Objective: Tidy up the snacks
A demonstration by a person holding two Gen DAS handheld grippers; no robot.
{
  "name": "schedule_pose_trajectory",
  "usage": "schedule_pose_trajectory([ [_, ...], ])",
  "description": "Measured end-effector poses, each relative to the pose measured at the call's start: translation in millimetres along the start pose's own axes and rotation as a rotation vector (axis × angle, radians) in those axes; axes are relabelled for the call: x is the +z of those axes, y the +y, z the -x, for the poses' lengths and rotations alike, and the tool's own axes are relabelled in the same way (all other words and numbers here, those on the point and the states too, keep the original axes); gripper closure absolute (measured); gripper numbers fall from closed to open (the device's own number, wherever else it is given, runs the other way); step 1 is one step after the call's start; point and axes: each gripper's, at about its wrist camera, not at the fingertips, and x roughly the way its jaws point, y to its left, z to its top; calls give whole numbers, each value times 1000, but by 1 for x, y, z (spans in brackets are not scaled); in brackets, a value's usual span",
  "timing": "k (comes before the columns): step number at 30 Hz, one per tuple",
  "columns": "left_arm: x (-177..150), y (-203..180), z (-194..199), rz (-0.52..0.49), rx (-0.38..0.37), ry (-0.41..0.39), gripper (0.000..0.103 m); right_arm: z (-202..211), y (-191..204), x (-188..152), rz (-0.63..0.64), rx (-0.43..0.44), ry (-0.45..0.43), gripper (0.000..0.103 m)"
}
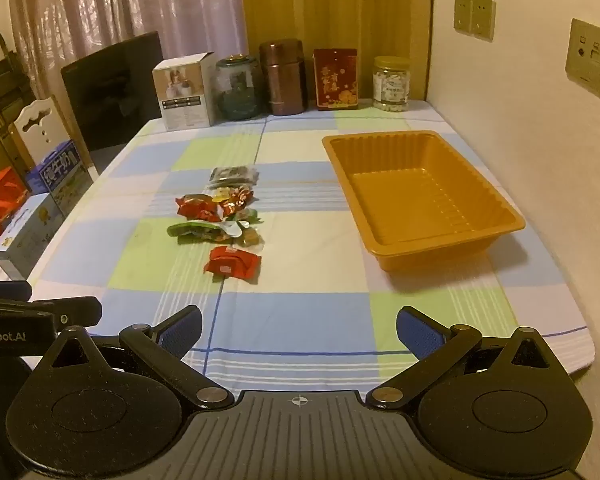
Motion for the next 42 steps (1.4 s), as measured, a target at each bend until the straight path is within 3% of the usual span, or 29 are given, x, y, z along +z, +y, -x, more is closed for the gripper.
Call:
schedule_pose_trajectory([
  [8, -12, -7, -7, 24, -22, 9, 0, 0, 0, 0, 10, -1, -11, 0],
  [42, 1, -3, 1, 25, -47, 17, 0, 4, -1, 2, 13, -12, -6, 0],
])
